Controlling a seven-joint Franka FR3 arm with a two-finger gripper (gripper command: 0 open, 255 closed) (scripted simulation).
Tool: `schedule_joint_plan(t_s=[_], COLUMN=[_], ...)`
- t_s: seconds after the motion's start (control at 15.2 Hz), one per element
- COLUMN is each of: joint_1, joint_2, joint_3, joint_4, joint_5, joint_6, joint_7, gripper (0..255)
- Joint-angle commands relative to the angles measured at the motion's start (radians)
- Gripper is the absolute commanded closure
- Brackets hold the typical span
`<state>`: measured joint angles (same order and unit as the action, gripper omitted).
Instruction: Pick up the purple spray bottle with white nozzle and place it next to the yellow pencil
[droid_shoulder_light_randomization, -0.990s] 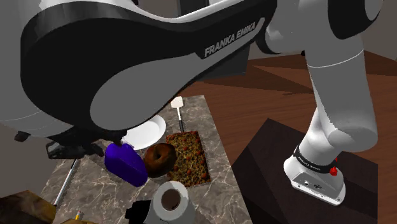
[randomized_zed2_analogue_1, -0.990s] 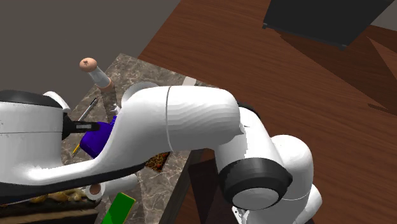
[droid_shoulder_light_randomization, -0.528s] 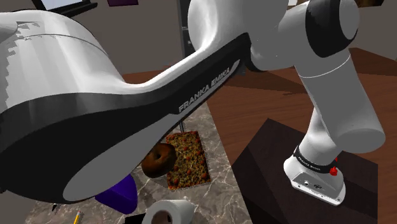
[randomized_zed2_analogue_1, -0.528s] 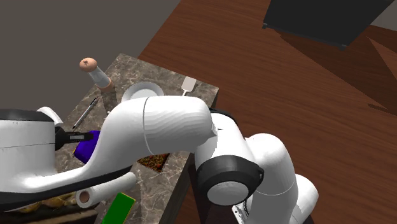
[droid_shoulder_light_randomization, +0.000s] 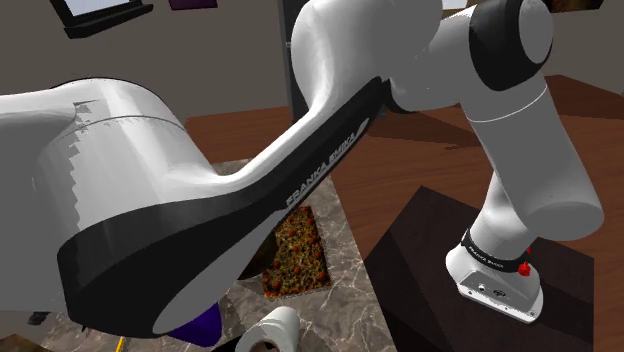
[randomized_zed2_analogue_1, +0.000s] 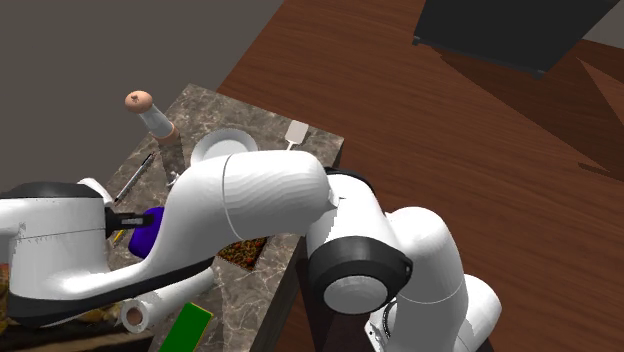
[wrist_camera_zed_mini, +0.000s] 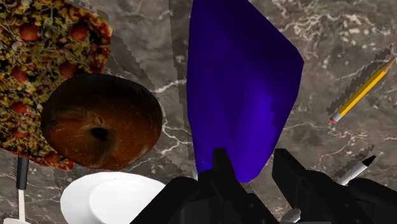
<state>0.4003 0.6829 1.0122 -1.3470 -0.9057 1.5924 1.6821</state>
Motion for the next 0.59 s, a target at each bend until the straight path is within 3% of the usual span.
schedule_joint_plan(t_s=[0.0,0.46,0.53], joint_1=[-0.005,-0.006,-0.005], joint_2=[0.006,0.007,0.007], joint_3=[-0.004,-0.003,-0.003], joint_4=[-0.021,-0.021,-0.021], joint_5=[-0.004,-0.005,-0.005], joint_6=[0.014,0.014,0.014], joint_7=[0.008,0.008,0.008], gripper=[255,255,0])
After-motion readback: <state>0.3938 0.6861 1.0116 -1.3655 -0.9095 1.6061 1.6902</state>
